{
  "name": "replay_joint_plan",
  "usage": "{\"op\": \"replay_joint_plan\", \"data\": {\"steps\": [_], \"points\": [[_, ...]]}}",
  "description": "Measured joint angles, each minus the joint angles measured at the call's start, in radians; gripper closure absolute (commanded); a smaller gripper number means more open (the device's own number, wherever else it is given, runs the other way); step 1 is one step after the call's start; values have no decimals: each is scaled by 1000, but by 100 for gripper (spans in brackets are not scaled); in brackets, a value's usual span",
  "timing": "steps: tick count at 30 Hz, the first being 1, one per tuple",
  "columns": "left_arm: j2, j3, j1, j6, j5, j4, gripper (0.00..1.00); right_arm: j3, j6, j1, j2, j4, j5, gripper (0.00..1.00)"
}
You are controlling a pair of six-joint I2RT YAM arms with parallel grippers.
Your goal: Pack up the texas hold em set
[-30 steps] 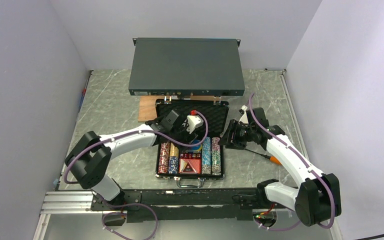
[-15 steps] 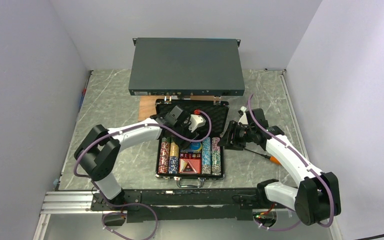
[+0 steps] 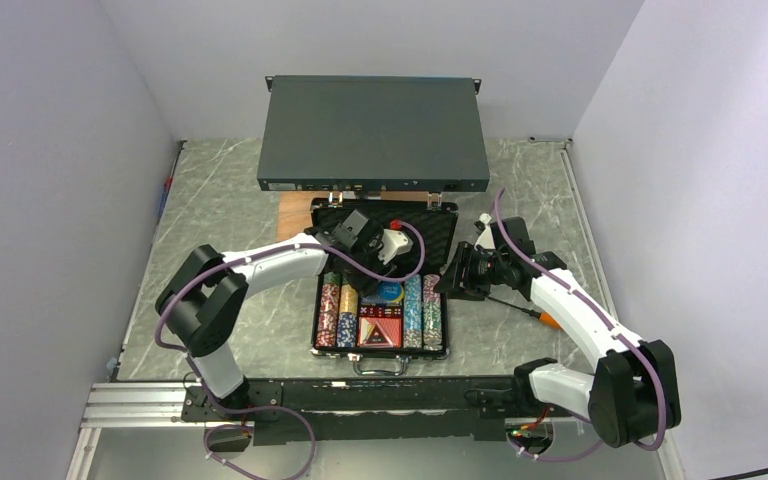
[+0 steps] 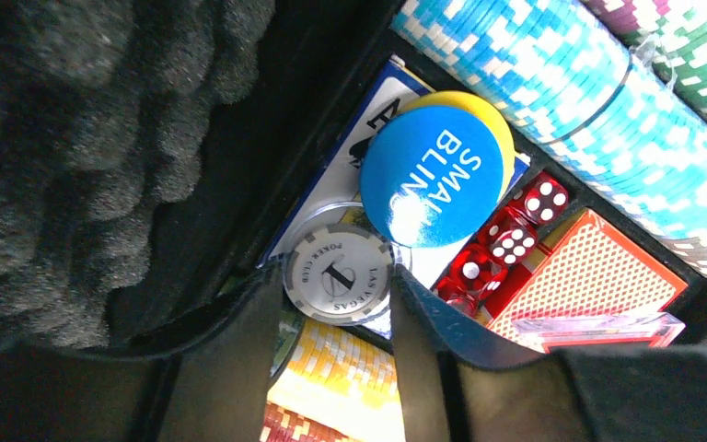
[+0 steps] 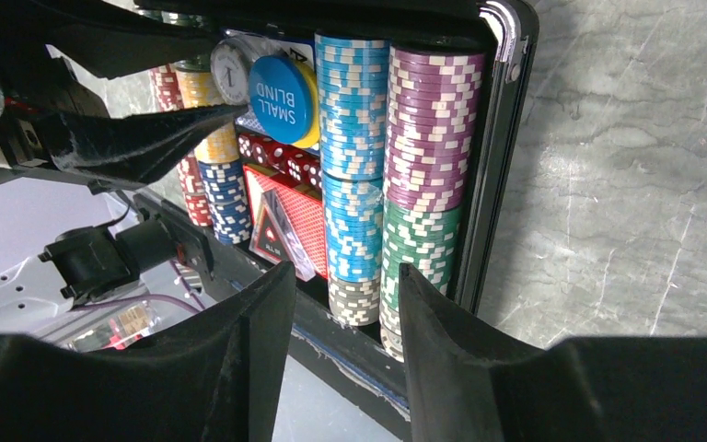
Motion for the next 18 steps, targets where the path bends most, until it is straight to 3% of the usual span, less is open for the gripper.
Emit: {"op": "replay_joint_plan", "data": {"steps": [12, 15, 18], "points": [[1, 8, 3, -1, -2, 2, 64, -11, 0, 0, 5, 3, -2, 54], [0, 8, 3, -1, -2, 1, 62, -14, 1, 0, 5, 3, -2, 54], [-3, 9, 3, -2, -4, -6, 50, -21, 2, 0, 5, 7, -5, 54]]}}
